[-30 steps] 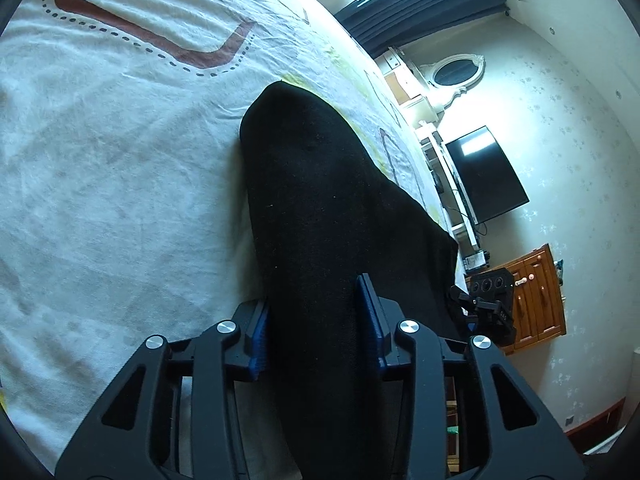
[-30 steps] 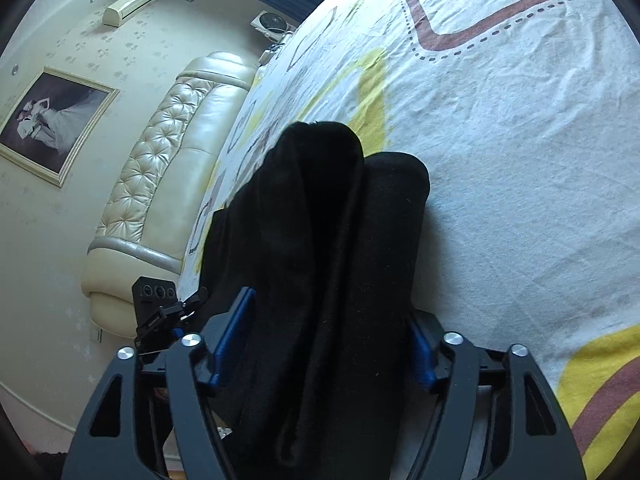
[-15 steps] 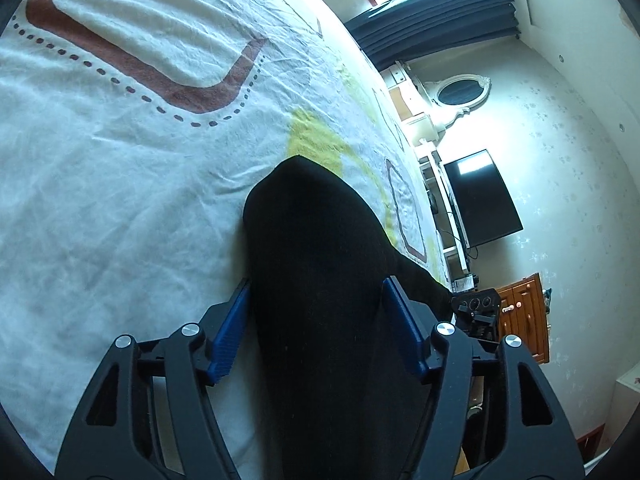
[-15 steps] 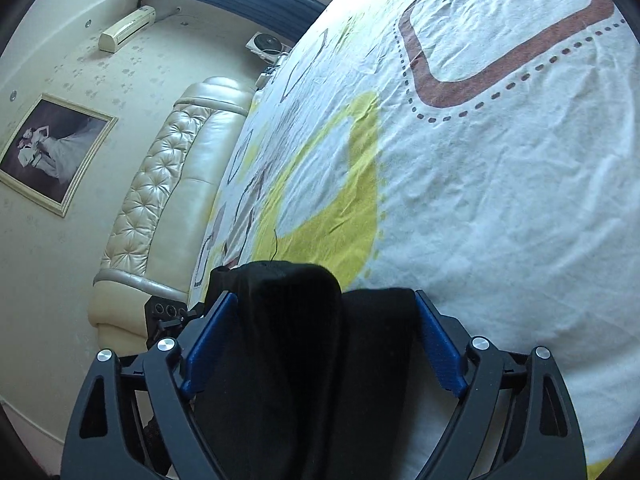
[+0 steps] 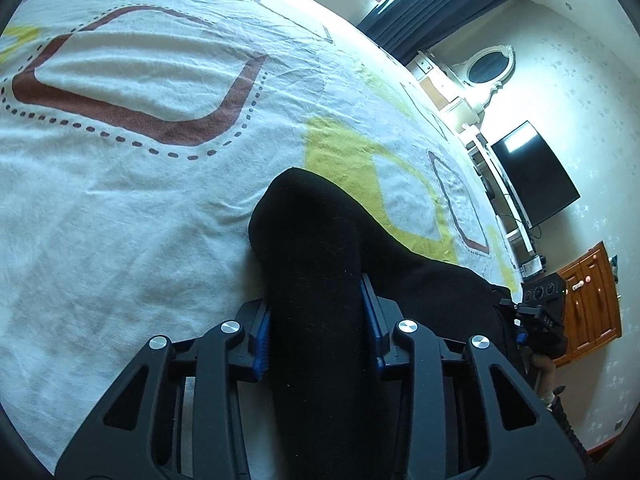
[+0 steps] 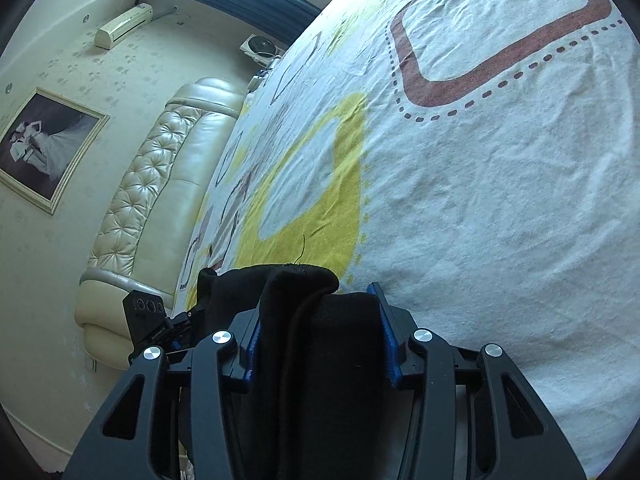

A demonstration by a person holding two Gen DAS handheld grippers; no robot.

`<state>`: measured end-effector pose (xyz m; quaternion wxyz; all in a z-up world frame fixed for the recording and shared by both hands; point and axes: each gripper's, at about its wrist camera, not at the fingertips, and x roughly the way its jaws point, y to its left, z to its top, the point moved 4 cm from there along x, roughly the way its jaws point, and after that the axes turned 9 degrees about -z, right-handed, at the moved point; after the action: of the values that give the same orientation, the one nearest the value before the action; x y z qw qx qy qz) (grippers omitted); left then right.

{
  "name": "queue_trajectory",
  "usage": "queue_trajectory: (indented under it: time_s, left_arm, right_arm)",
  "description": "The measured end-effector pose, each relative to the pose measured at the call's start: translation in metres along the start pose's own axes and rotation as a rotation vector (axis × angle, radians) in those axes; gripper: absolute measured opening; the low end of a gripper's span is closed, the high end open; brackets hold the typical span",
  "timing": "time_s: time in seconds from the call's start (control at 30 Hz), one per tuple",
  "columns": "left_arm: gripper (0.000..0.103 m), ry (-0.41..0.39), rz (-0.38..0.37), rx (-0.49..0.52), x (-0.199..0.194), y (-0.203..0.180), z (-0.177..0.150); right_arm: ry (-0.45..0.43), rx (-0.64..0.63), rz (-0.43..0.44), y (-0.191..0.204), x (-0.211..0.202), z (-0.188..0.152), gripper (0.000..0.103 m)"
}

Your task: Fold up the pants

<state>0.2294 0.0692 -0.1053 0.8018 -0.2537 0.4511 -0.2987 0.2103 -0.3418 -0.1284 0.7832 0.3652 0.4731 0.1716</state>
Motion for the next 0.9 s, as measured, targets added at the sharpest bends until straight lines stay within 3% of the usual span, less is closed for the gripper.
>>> queue_trajectory:
  time_s: [0.37,0.9]
  left_arm:
    - [0.033,-0.004,0.106,0.112,0.002,-0.020,0.007]
    - [0.030,-0.034,0.123,0.138,0.009,-0.023,0.038]
  right_arm:
    - [-0.038,-0.017,-0.007,0.006,-0.004,0.005,0.041]
    - [-0.083,-0.021,0.001,0.014,0.001,0.031,0.037]
